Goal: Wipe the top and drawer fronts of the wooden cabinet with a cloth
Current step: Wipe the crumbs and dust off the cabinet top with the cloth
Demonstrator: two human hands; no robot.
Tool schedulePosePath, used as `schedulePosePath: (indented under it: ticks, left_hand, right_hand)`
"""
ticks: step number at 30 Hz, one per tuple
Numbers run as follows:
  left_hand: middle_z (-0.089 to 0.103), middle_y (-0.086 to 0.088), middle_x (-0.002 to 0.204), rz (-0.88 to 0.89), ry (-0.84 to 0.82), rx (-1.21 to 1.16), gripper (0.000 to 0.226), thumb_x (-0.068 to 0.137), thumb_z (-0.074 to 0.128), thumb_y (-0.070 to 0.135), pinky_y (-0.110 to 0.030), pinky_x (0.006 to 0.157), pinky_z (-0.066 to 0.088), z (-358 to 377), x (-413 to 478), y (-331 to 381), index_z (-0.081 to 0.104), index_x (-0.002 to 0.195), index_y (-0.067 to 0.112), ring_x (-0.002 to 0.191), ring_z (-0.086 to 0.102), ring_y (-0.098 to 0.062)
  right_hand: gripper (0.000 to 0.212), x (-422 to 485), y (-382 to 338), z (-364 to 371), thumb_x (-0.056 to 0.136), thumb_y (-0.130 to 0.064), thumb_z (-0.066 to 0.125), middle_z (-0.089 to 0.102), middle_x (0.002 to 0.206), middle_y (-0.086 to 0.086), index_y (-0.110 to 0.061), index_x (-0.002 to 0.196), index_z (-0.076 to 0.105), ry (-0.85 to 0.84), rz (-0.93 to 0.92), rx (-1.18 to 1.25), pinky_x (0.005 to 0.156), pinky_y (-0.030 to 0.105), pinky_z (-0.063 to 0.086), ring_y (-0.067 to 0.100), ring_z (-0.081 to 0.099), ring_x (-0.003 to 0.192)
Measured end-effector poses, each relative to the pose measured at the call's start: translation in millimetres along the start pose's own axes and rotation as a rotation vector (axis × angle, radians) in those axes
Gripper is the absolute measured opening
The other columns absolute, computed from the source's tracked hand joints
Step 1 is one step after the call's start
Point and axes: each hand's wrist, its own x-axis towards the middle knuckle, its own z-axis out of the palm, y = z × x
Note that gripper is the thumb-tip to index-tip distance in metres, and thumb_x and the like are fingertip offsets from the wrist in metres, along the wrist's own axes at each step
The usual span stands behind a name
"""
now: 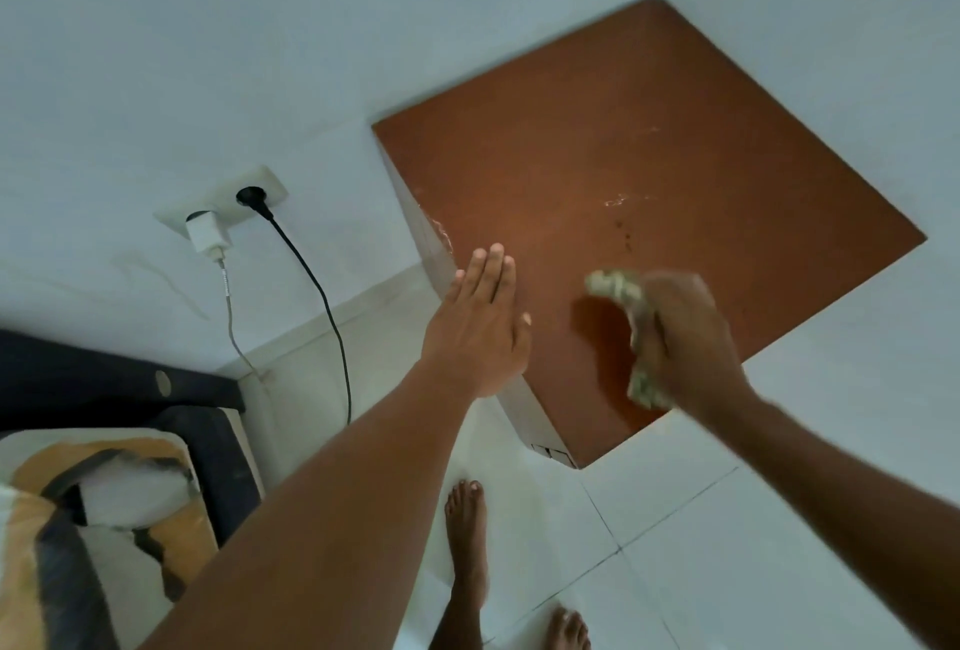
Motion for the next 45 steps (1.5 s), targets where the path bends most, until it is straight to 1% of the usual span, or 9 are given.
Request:
schedulePosePath:
  ticks: [6,9,17,26,32,34,37,42,45]
  left_hand:
    - [-0.034,-0.005,0.161,-0.046,-0.208,0.001,0.087,0.098,0.017,0.067,-0.043,0.124,-0.009,18.5,10.3,22.4,-0.024,0.154,0.014,0.147,-0.032,-0.021]
    - [-0.038,-0.002,0.160,-0.041,-0.233,-0.007,0.091,0.096,0.016,0.071,-0.042,0.123,-0.012,19.7,12.0,18.5,-0.027,0.153,0.016,0.145,-0.036,-0.018]
    - [-0.037,0.001,0.160,-0.058,-0.284,-0.053,0.088,0.098,0.017,0.069,-0.040,0.124,-0.011,8.6,19.2,15.6,-0.025,0.155,0.017,0.146,-0.035,-0.016]
    - [-0.035,-0.001,0.161,-0.083,-0.297,-0.027,0.089,0.098,0.021,0.067,-0.043,0.124,-0.008,3.2,19.7,21.4,-0.024,0.155,0.016,0.148,-0.032,-0.019]
    - [-0.031,-0.002,0.163,-0.111,-0.266,-0.037,0.094,0.096,0.023,0.072,-0.044,0.125,-0.007,6.2,20.8,25.6,-0.022,0.156,0.016,0.149,-0.028,-0.020]
    - [-0.029,-0.002,0.164,-0.120,-0.264,-0.057,0.093,0.096,0.022,0.072,-0.044,0.125,-0.006,5.0,20.5,27.2,-0.019,0.157,0.015,0.150,-0.027,-0.020]
    - [-0.019,-0.004,0.167,-0.123,-0.266,-0.147,0.087,0.098,0.018,0.068,-0.043,0.124,-0.004,-1.8,20.5,27.5,-0.009,0.160,0.013,0.152,-0.019,-0.021]
    - [-0.006,-0.001,0.169,-0.047,-0.163,-0.073,0.079,0.101,0.015,0.065,-0.039,0.126,0.004,-7.3,-1.4,4.4,0.004,0.161,0.015,0.155,-0.007,-0.018]
    - [-0.003,0.002,0.169,-0.010,-0.092,-0.021,0.078,0.101,0.016,0.065,-0.038,0.126,0.005,-6.6,-13.6,-26.4,0.006,0.162,0.017,0.155,-0.007,-0.014]
  right_hand:
    - [0.036,138.0,64.6,3.4,0.105,-0.021,0.044,0.056,0.136,0.013,-0.011,0.138,0.054,-0.051,0.179,-0.074,0.102,0.037,0.039,0.031,0.050,0.127]
    - [0.048,147.8,77.3,28.3,0.106,-0.026,0.036,0.035,0.160,0.008,-0.018,0.153,0.037,-0.262,0.194,-0.148,0.122,0.050,0.019,0.032,0.019,0.153]
    - [0.053,70.5,64.3,29.1,0.107,-0.041,0.020,0.025,0.166,0.003,-0.030,0.159,0.023,-0.405,-0.071,-0.282,0.126,0.046,0.008,0.021,0.004,0.157]
    - [0.046,-37.9,47.6,9.4,0.106,-0.029,0.036,0.043,0.157,0.005,-0.021,0.150,0.045,-0.351,-0.036,-0.163,0.122,0.047,0.028,0.022,0.024,0.154]
    - [0.058,-113.4,41.3,7.8,0.070,0.016,0.075,0.069,0.120,0.011,-0.007,0.123,0.068,-0.192,-0.040,-0.163,0.082,0.040,0.058,0.032,0.063,0.108]
    - [0.056,-130.8,42.7,-0.2,0.070,0.014,0.077,0.068,0.104,0.006,-0.010,0.119,0.067,-0.258,-0.083,-0.146,0.067,0.027,0.050,0.020,0.058,0.085]
    - [0.057,-150.4,41.5,-21.8,0.070,0.010,0.078,0.062,0.096,0.000,-0.013,0.120,0.063,-0.355,-0.123,-0.128,0.064,0.018,0.037,0.011,0.051,0.074]
    - [0.019,-78.1,4.4,-43.8,0.094,-0.018,0.050,0.064,0.097,0.009,-0.014,0.112,0.055,-0.117,-0.139,0.042,0.060,0.018,0.048,0.011,0.049,0.077]
    - [0.031,9.2,-21.7,-26.3,0.100,-0.024,0.049,0.066,0.111,0.011,-0.008,0.125,0.061,-0.121,-0.013,0.088,0.080,0.035,0.058,0.017,0.056,0.095]
